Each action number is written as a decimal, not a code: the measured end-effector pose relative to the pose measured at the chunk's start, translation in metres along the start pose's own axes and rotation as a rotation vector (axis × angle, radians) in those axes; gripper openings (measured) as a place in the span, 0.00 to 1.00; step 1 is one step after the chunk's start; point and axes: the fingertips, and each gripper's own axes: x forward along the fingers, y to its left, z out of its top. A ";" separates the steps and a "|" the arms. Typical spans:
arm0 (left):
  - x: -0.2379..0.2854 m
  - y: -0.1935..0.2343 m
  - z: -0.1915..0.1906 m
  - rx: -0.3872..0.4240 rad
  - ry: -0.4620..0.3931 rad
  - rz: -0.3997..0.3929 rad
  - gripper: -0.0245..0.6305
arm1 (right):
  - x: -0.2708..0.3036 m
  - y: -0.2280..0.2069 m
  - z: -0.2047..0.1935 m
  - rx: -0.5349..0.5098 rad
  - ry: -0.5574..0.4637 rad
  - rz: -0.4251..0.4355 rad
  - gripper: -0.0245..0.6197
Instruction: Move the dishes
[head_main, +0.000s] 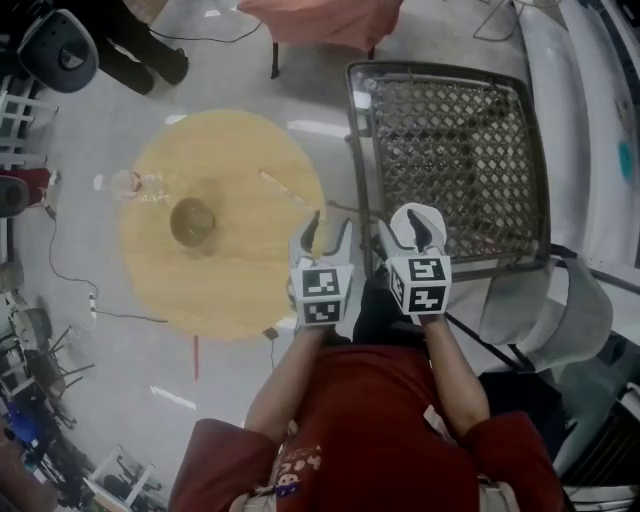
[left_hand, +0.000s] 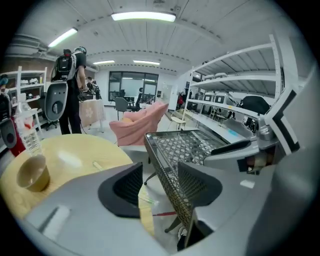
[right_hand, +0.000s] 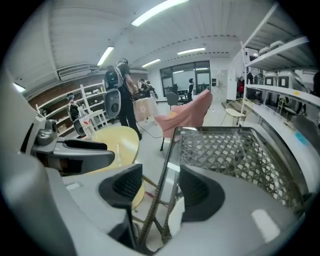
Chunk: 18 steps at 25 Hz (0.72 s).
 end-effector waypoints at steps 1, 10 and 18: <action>-0.001 -0.001 0.002 -0.006 -0.013 0.013 0.39 | -0.003 0.000 0.008 -0.009 -0.023 0.015 0.40; -0.048 0.057 0.011 -0.059 -0.113 0.163 0.39 | -0.006 0.072 0.057 -0.117 -0.154 0.151 0.40; -0.111 0.124 0.020 -0.095 -0.197 0.305 0.39 | -0.003 0.147 0.083 -0.193 -0.209 0.266 0.40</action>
